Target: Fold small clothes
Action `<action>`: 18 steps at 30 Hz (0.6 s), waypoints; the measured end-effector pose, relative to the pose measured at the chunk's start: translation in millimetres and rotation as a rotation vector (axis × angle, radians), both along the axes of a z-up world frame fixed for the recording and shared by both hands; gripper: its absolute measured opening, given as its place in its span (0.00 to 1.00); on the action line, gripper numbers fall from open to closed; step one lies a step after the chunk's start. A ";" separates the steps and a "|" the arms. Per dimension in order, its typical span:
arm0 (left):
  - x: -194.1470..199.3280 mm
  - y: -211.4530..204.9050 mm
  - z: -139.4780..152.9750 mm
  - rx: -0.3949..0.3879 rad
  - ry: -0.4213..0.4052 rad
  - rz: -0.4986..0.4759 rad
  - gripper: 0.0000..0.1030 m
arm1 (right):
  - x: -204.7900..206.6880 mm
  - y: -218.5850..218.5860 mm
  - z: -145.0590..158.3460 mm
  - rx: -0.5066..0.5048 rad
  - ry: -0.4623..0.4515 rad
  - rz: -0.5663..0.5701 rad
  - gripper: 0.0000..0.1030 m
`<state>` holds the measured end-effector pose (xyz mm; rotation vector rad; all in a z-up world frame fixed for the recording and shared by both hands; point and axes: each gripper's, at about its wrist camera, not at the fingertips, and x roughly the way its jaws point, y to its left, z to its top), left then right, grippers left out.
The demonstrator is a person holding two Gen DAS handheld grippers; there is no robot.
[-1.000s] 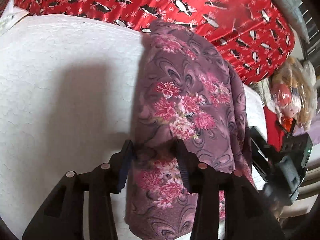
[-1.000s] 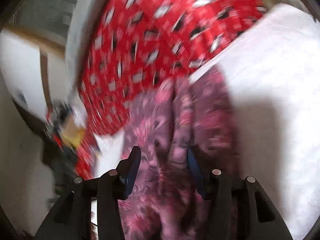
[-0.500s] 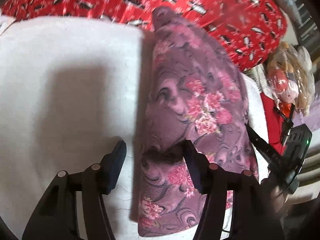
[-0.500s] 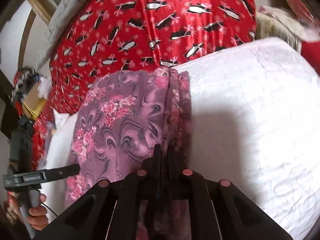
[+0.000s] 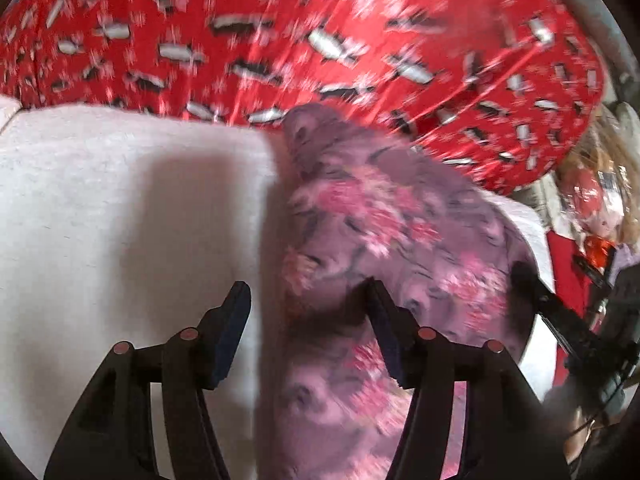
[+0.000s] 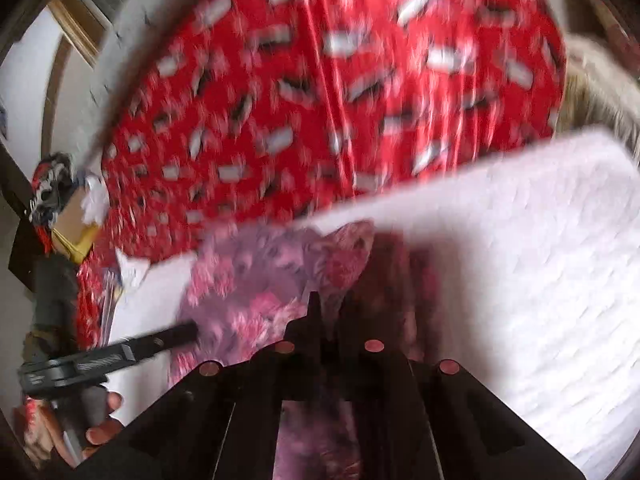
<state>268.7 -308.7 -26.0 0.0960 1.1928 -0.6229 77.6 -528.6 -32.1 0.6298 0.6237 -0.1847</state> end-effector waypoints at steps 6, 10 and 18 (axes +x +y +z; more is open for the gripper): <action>0.1 15.9 3.6 -0.051 0.014 0.026 0.66 | -5.2 -21.7 -26.7 0.144 0.074 -0.056 0.13; -32.9 48.6 17.5 -0.066 -0.065 0.048 0.66 | -26.4 -0.3 5.0 0.080 -0.038 0.006 0.14; -70.3 58.6 4.4 0.068 -0.141 0.012 0.67 | -41.0 29.6 -12.9 0.016 0.071 0.078 0.14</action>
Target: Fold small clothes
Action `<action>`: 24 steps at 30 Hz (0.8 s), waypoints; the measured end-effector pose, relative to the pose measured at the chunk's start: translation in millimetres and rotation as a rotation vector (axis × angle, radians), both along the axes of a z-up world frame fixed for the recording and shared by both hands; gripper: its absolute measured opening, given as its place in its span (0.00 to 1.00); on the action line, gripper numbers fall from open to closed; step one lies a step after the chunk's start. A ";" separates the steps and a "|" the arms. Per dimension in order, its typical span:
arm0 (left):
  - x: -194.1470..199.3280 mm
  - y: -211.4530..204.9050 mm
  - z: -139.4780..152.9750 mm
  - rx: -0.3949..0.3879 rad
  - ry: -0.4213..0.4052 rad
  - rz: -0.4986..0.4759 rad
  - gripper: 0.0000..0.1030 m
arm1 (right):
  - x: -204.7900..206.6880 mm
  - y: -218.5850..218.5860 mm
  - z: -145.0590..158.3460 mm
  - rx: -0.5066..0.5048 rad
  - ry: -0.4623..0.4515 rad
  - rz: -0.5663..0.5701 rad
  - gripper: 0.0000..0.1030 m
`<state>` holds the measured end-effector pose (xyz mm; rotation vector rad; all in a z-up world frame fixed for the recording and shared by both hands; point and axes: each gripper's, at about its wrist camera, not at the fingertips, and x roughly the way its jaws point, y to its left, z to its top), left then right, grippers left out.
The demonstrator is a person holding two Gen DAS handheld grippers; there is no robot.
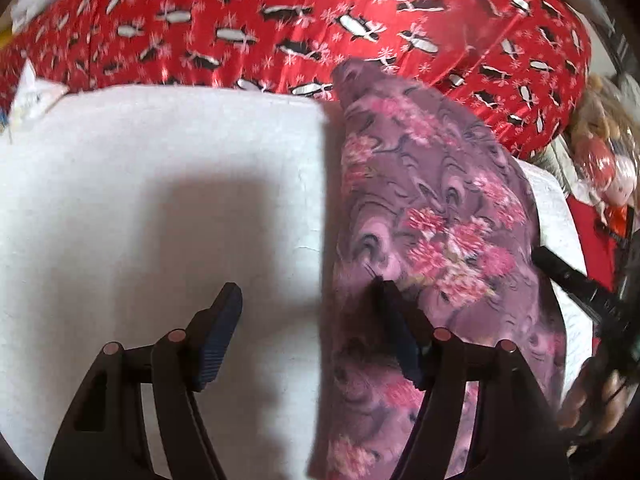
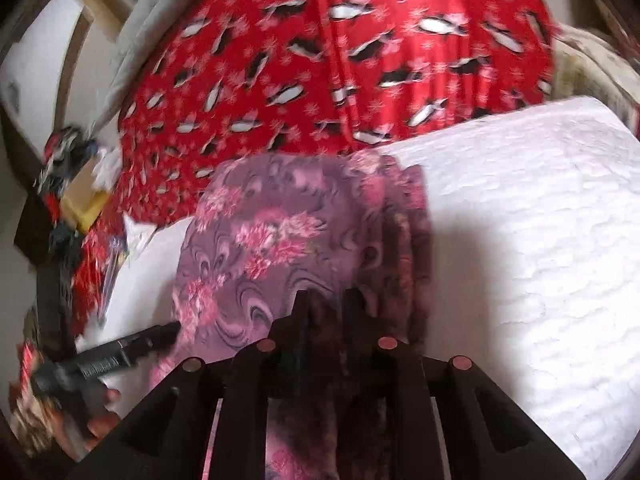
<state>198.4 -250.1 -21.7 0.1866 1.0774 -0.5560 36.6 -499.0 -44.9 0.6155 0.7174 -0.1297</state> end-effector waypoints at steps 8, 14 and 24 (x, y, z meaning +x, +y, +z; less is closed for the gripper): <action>-50.0 1.4 -8.4 0.076 -0.044 -0.075 0.68 | -46.7 46.1 20.5 -0.154 0.010 0.107 0.18; -63.1 -2.5 -15.2 0.134 -0.080 -0.088 0.69 | -67.7 28.3 9.6 0.006 0.043 0.015 0.23; -67.9 -0.5 -15.9 0.141 -0.064 -0.075 0.69 | -79.8 40.4 0.2 -0.050 0.085 0.024 0.23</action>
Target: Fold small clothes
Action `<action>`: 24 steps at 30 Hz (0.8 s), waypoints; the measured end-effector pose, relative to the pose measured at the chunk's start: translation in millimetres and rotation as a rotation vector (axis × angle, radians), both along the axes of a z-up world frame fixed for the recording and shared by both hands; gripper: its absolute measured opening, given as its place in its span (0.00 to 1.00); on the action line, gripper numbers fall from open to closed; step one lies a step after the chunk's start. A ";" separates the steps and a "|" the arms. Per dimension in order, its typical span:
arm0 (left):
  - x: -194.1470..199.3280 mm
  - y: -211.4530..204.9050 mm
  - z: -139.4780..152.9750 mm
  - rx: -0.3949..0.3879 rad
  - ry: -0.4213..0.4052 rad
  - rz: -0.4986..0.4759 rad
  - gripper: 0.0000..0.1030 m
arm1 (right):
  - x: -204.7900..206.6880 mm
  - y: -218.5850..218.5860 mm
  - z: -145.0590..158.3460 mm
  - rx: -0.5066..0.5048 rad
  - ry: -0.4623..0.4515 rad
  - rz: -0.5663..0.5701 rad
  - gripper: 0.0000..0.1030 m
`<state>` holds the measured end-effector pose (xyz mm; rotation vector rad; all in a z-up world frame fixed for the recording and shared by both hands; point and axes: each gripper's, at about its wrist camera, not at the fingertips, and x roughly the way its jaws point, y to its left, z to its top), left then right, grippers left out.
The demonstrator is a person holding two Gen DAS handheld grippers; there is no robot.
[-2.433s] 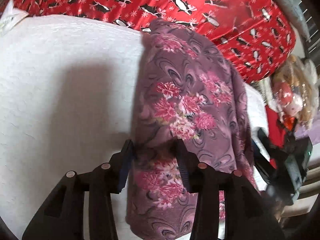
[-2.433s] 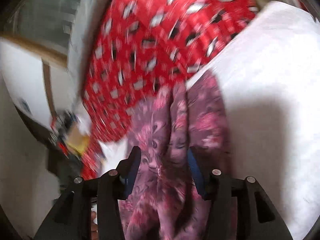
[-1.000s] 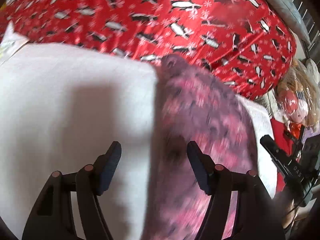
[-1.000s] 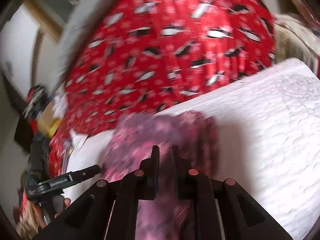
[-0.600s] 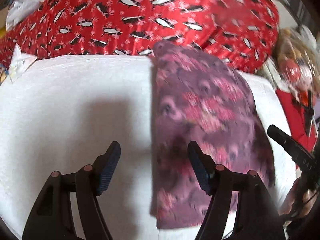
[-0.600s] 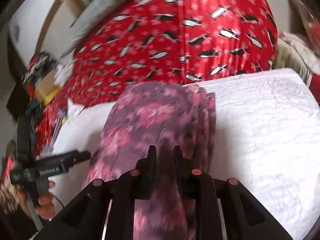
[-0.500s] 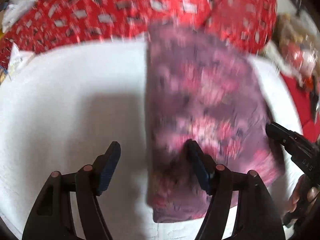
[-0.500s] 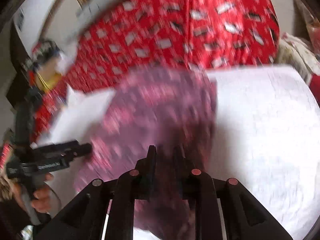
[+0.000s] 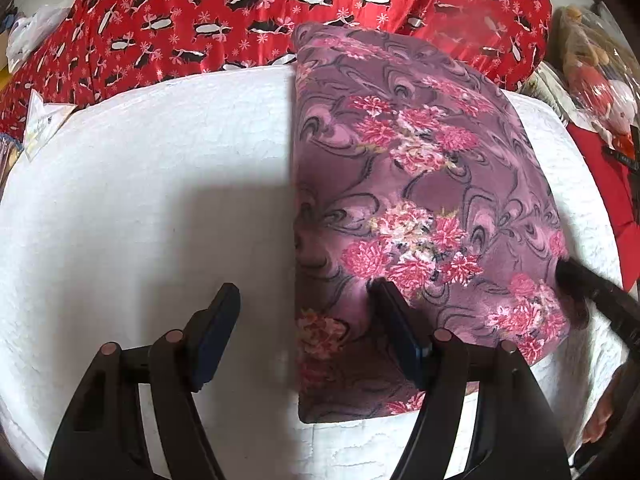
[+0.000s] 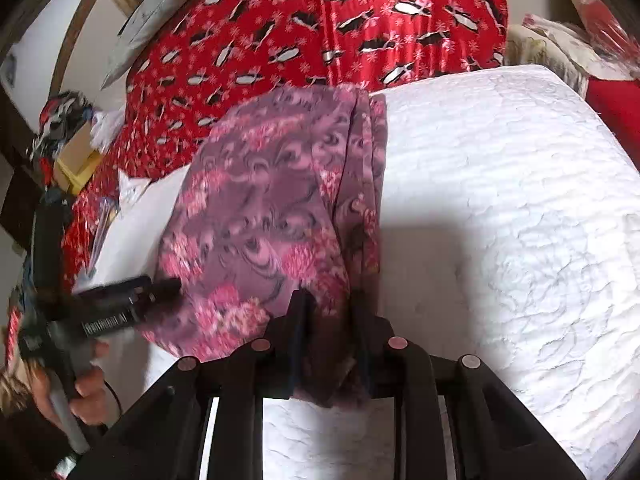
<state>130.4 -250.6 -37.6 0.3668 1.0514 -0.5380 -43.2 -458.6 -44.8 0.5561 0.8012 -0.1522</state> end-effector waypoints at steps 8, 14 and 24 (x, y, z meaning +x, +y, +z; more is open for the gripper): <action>34.3 -15.3 36.8 -0.098 -0.018 0.034 0.69 | 51.9 -3.0 38.8 -0.032 -0.131 0.010 0.25; 85.5 -31.4 5.4 -0.063 0.075 0.109 0.71 | 88.7 -9.8 8.4 -0.024 -0.065 -0.018 0.23; 123.5 -61.4 36.0 -0.191 0.077 0.092 0.71 | 131.4 -53.9 21.1 0.043 -0.118 -0.090 0.28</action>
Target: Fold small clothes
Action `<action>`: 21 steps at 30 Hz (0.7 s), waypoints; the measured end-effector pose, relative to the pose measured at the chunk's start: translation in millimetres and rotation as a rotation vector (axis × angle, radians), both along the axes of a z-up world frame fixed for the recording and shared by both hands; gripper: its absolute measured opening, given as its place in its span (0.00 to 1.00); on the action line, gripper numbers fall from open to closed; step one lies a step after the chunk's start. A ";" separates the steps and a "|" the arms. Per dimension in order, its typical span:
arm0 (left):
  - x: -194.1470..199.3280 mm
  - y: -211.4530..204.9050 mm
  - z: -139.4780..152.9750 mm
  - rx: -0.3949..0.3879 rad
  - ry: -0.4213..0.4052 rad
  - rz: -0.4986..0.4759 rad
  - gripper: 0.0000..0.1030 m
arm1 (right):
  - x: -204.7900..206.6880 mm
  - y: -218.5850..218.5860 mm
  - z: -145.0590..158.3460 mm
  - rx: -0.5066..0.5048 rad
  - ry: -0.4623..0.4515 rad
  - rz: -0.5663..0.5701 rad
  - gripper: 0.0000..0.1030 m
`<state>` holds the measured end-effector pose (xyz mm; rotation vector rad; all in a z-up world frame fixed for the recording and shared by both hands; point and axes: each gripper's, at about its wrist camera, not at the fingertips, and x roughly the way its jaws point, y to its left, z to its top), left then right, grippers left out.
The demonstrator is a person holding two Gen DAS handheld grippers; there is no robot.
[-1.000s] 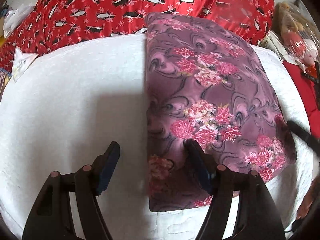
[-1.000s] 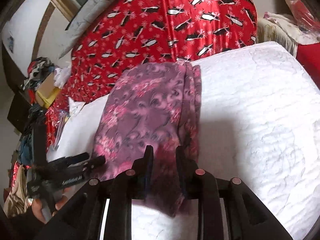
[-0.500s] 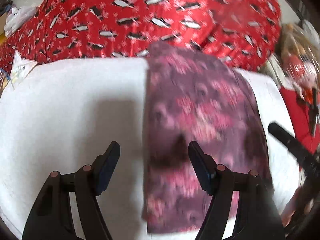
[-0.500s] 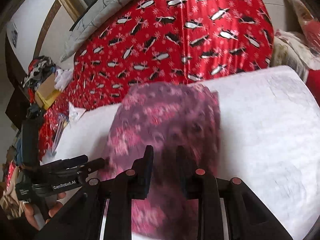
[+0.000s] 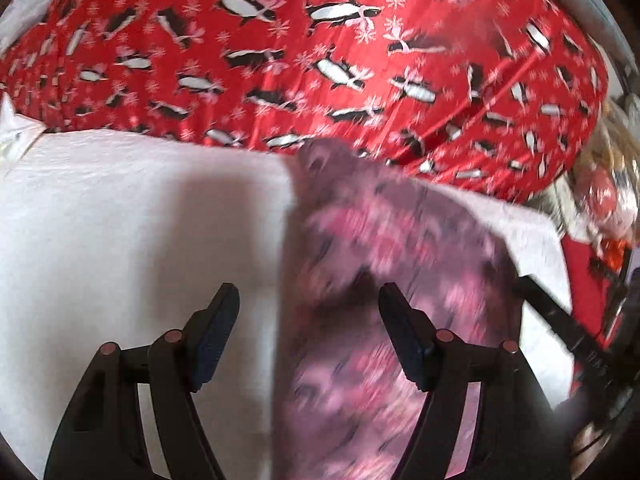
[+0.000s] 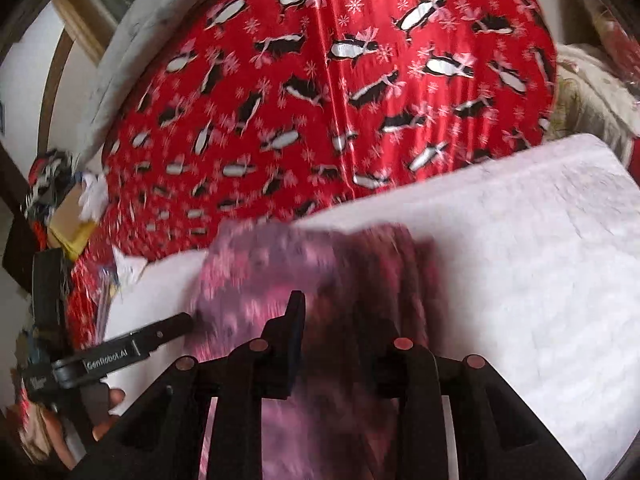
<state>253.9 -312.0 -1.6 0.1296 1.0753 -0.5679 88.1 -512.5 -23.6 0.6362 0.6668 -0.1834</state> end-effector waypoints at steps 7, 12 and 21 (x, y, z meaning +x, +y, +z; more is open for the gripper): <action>36.9 -25.7 -37.7 0.021 0.115 0.046 0.78 | 41.8 -15.5 -32.1 0.004 0.105 -0.053 0.17; 47.5 -9.5 -35.5 -0.045 0.187 0.055 0.79 | 33.3 -37.4 -41.0 0.058 0.100 -0.105 0.00; 20.9 53.0 -35.2 -0.136 0.268 -0.013 0.79 | -36.4 -44.0 -41.2 0.165 0.045 -0.087 0.49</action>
